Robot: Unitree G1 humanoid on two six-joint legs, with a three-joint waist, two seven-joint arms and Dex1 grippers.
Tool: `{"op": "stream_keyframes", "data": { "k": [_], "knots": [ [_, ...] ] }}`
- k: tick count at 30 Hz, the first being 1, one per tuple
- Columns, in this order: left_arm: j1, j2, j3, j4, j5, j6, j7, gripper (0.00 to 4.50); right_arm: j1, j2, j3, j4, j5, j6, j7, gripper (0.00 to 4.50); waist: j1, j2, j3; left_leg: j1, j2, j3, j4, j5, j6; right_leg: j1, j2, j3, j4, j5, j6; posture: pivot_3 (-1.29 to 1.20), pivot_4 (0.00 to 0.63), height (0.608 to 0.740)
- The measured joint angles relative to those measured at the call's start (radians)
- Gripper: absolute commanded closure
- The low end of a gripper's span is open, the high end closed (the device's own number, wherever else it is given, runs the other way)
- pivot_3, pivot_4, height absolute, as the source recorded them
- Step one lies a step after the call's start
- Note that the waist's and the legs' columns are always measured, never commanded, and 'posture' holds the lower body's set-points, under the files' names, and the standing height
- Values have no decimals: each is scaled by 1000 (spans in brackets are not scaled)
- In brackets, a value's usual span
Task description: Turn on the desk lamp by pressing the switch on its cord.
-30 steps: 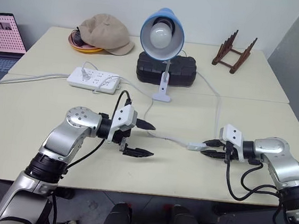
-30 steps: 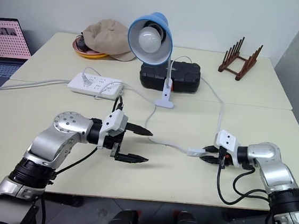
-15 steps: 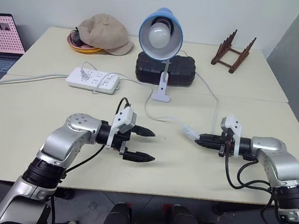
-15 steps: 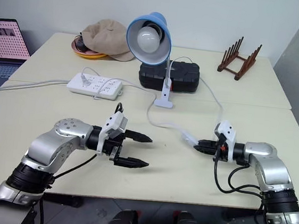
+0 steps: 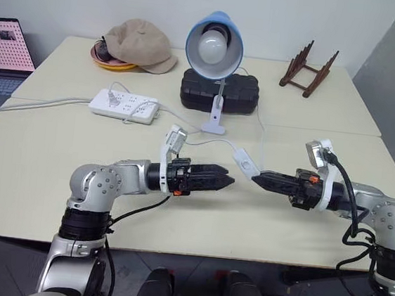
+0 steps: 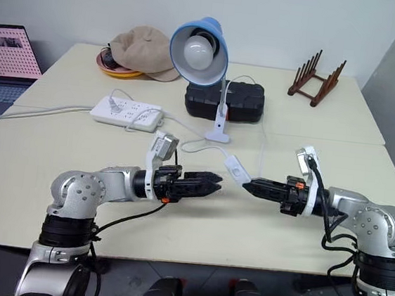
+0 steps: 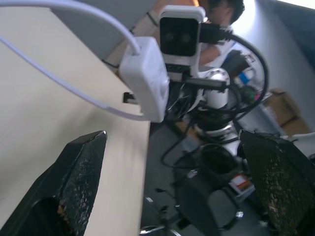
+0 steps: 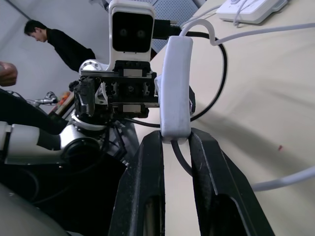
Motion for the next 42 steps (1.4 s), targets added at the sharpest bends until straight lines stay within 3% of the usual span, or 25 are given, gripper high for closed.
{"op": "stream_keyframes", "data": {
  "k": [12,20,27,40,42],
  "knots": [
    [-37,-9,-14,42,-9,13,17,0,42,-27,-30,-64,152,78,-53,4131,3,0,0,-2,0,0,1,0,0,0,0,0,-2,0,0,0,150,740],
    [-48,-25,-25,61,-9,4,18,0,55,-27,-26,-73,154,72,-74,4131,3,0,0,-3,0,0,1,0,0,-1,0,0,-2,0,0,0,150,740],
    [-48,-24,-25,65,-9,3,17,1199,54,-30,-26,-73,154,65,-75,4131,3,0,0,-4,0,0,2,0,0,-1,0,0,-2,0,0,0,150,740],
    [-51,-29,-23,69,-19,0,15,3828,55,-31,6,-81,154,54,-88,4131,3,0,0,-5,0,0,2,0,0,-2,0,0,-3,0,0,0,150,740],
    [-54,-29,-22,71,-29,-1,7,3999,55,-31,7,-82,162,53,-85,4131,3,0,0,-5,0,0,3,0,0,-2,0,0,-3,0,0,0,150,740]
  ]
}}
